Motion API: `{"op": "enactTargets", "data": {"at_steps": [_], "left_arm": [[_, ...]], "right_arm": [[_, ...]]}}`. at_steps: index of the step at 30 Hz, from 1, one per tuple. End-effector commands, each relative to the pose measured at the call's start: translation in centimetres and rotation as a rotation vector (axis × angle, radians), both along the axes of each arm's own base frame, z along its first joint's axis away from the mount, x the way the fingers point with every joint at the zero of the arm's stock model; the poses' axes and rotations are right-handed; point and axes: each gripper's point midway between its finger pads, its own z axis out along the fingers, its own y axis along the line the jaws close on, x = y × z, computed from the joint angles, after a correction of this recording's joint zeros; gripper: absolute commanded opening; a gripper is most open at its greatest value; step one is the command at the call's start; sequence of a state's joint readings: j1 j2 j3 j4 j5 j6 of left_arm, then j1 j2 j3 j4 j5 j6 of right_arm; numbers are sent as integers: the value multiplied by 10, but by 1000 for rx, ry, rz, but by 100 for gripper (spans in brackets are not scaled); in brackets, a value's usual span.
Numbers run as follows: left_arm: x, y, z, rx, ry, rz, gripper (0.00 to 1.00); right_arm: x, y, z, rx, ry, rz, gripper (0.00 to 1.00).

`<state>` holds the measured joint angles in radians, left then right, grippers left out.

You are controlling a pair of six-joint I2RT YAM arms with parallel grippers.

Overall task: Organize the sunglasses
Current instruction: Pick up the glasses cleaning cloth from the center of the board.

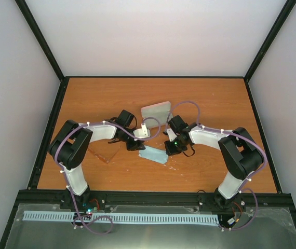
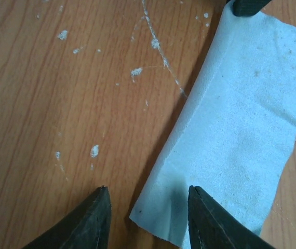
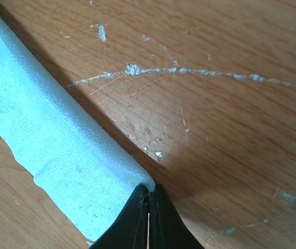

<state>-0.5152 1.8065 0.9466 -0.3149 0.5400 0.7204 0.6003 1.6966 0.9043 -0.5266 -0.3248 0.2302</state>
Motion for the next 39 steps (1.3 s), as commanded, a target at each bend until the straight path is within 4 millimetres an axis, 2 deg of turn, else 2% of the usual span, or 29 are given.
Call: {"op": "enactTargets", "data": {"at_steps": [1, 7, 13, 22, 29, 39], "left_arm": [[-8, 8, -8, 33, 12, -22, 42], [-7, 9, -13, 49, 19, -17, 39], [-2, 5, -15, 48, 34, -14, 20], [-12, 7, -13, 38, 67, -15, 1], [-8, 3, 2, 10, 51, 6, 1], [12, -4, 30, -36, -47, 39, 1]], "right_arm": [[-18, -20, -23, -99, 67, -7, 3], [-18, -19, -24, -97, 71, 0, 3], [-18, -20, -24, -101, 69, -5, 3], [-12, -20, -23, -104, 48, -31, 3], [1, -17, -17, -110, 10, -41, 3], [16, -19, -9, -135, -50, -63, 3]]}}
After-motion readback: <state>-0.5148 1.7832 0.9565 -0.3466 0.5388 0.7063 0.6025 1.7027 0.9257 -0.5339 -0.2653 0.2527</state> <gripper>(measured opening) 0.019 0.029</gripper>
